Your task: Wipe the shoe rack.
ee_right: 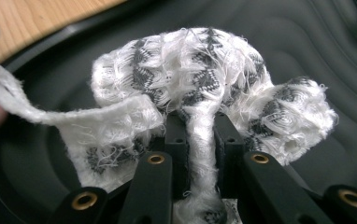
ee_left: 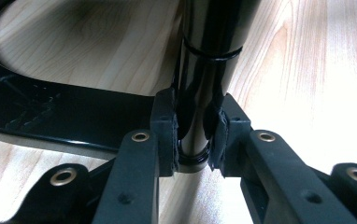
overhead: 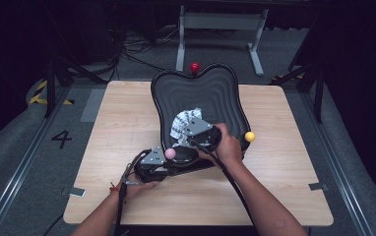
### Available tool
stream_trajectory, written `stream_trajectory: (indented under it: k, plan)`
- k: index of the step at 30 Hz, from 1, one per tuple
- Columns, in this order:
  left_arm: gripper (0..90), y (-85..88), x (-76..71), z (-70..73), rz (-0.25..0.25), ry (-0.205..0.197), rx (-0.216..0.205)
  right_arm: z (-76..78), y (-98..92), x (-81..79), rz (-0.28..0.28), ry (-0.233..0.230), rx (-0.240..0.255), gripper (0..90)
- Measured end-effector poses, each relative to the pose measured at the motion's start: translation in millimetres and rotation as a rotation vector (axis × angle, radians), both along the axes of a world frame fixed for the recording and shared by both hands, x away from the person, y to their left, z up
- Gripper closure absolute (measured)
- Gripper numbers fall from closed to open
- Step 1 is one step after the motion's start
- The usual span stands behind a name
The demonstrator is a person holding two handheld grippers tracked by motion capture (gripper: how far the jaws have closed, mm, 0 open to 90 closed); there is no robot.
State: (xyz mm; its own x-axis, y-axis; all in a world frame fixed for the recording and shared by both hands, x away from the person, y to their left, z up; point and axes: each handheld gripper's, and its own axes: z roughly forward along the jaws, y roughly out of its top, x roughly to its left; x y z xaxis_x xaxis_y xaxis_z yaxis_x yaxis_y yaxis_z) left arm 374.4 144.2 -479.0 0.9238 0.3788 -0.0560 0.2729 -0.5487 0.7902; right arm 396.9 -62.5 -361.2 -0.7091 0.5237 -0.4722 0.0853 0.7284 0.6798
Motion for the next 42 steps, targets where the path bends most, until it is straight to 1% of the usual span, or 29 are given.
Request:
stream_trajectory:
  k: [5,9,10,15,18,20,22,27,29,31,32,33,36,38,42]
  plan:
    - [73.7,0.1,0.0,0.1,0.0,-0.001,0.001,-0.6,17.4,-4.0,0.025,-0.009,0.005,79.6]
    - [73.6,-0.1,-0.2,0.0,0.002,-0.001,0.0,-1.2,25.4,-5.9,0.033,-0.013,0.006,79.6]
    - [73.6,-0.1,-0.3,0.1,0.003,-0.001,0.0,-1.2,25.8,-6.2,0.033,-0.016,0.003,79.6]
    - [73.6,0.0,-0.3,0.2,0.001,0.001,0.002,-1.5,19.4,-3.4,0.034,0.007,0.041,79.8]
    - [73.6,-0.1,-0.4,0.0,0.001,0.002,0.001,-1.8,12.7,-2.2,0.015,0.001,0.038,79.9]
    - [73.6,-0.1,-0.1,0.0,0.001,-0.001,0.001,-2.2,5.2,-0.4,-0.006,-0.006,0.035,80.0]
    - [73.6,-0.1,-0.1,0.1,0.001,-0.001,0.001,-1.5,-2.6,1.6,-0.019,0.006,0.043,80.0]
    - [73.6,0.1,0.0,0.2,-0.001,-0.002,0.003,-0.3,-26.8,7.5,-0.094,0.005,0.025,80.0]
    - [73.6,0.2,0.0,0.1,-0.002,-0.002,0.003,-0.1,-36.3,9.2,-0.123,-0.004,0.002,80.0]
    - [73.6,0.2,0.0,0.2,-0.002,-0.001,0.004,0.6,-47.4,11.7,-0.152,0.005,-0.003,80.0]
    - [73.6,0.2,0.0,0.2,-0.002,-0.001,0.004,0.6,-47.4,11.7,-0.152,0.005,-0.003,80.0]
    - [73.6,0.2,-0.1,0.2,-0.002,0.003,0.003,1.5,-59.7,14.7,-0.186,0.009,-0.012,80.0]
    - [73.6,0.3,-0.1,0.4,-0.002,0.004,0.006,3.0,-71.7,18.5,-0.21,0.019,-0.024,80.1]
    - [73.6,0.3,0.0,0.4,-0.003,0.003,0.006,4.5,-80.4,21.5,-0.239,0.016,-0.053,80.1]
    - [73.6,0.3,-0.1,0.3,-0.002,0.005,0.004,5.4,-96.8,26.2,-0.274,0.034,-0.044,80.4]
